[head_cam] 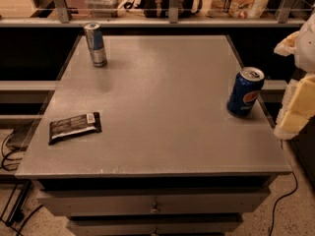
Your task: Knock redbull can over
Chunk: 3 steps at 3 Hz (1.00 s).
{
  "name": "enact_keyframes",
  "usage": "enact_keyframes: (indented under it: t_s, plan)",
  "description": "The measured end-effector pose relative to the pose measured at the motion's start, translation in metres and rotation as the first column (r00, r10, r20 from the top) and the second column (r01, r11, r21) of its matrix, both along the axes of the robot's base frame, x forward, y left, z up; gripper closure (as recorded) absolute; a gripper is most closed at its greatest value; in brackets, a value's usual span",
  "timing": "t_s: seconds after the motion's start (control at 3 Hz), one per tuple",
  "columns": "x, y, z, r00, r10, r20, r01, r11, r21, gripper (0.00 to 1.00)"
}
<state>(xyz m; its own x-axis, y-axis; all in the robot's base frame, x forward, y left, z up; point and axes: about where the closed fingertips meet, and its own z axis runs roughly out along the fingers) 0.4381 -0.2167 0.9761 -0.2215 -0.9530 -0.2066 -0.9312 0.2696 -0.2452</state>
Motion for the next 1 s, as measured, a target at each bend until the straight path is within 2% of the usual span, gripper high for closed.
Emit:
enact_keyframes:
  t_s: [0.67, 1.0]
  plan:
    - [0.006, 0.004, 0.000, 0.9999, -0.002, 0.014, 0.001, 1.000, 0.013, 0.00]
    - [0.022, 0.015, 0.000, 0.9990, 0.000, 0.045, -0.002, 0.998, 0.060, 0.00]
